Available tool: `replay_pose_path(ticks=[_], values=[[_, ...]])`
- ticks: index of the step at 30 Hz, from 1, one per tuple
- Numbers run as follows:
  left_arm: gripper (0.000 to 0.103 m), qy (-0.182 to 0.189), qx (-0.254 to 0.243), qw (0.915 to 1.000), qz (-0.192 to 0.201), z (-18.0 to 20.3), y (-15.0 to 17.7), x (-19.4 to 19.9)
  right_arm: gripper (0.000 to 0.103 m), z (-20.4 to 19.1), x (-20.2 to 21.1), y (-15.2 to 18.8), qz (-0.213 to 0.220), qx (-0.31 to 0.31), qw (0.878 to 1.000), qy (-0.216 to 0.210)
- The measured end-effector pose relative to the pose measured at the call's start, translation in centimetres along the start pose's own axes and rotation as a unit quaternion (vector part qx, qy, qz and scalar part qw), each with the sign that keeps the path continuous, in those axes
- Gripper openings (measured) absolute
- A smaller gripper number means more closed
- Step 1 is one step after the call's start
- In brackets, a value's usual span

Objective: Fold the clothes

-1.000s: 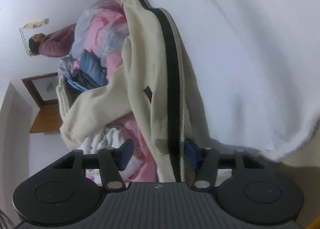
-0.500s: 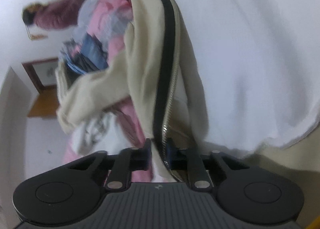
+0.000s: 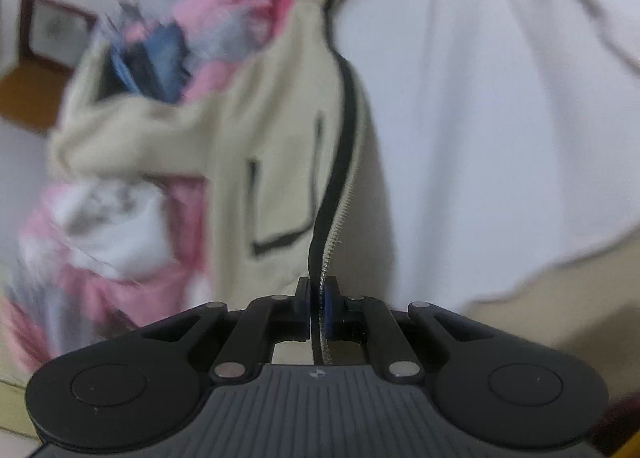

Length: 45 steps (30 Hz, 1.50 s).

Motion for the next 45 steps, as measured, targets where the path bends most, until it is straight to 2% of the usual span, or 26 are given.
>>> replay_pose_path(ticks=[3,8,13,16,17,22,25,32,37,42,45], values=[[0.036,-0.010,-0.001,0.9999,-0.007,0.2,0.0,-0.2,0.007,1.0,-0.6,0.7,-0.026,0.002,0.999,0.038],[0.037,-0.009,0.014,0.9997,-0.018,0.2,-0.3,0.2,0.013,2.0,-1.1,1.4,-0.040,-0.035,0.998,0.024],[0.040,0.028,0.051,0.9980,-0.025,-0.6,-0.6,1.9,0.018,1.6,-1.8,1.9,-0.072,-0.027,0.997,0.021],[0.043,0.040,0.078,0.9958,-0.024,-1.3,-0.8,2.7,0.011,0.7,-2.2,2.0,-0.077,0.005,0.996,0.037],[0.044,0.040,0.086,0.9953,-0.020,-1.5,-0.9,2.9,0.006,0.1,-2.3,2.0,-0.080,0.029,0.995,0.049],[0.044,0.019,0.122,0.9923,-0.013,-2.6,-1.0,2.8,0.005,-2.2,-1.9,1.8,-0.102,0.134,0.980,0.103],[0.044,-0.001,0.135,0.9905,-0.022,-3.2,-0.9,2.2,0.005,-2.3,-1.3,1.6,-0.113,0.166,0.970,0.134],[0.044,-0.011,0.143,0.9891,-0.031,-3.7,-0.3,1.4,0.005,-1.2,-0.5,1.0,-0.130,0.156,0.966,0.159],[0.044,-0.003,0.144,0.9886,-0.045,-3.7,0.3,1.0,0.005,-1.1,-0.9,1.1,-0.143,0.161,0.961,0.171],[0.044,0.011,0.174,0.9837,-0.045,-4.5,0.1,0.5,0.005,-0.9,-0.6,1.1,-0.148,0.163,0.958,0.183],[0.043,0.011,0.174,0.9837,-0.044,-4.5,0.1,0.2,0.005,-0.7,-0.5,1.1,-0.149,0.160,0.958,0.186]])
Point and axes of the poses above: each gripper's, at about its wrist camera, not at the fingertips, and x roughly against the way its jaws point, z to its right, y to its underside, the point moved 1 cm from there along -x, roughly the way its jaws point, and after that the axes turned 5 degrees about -y, right-handed, at the moved point
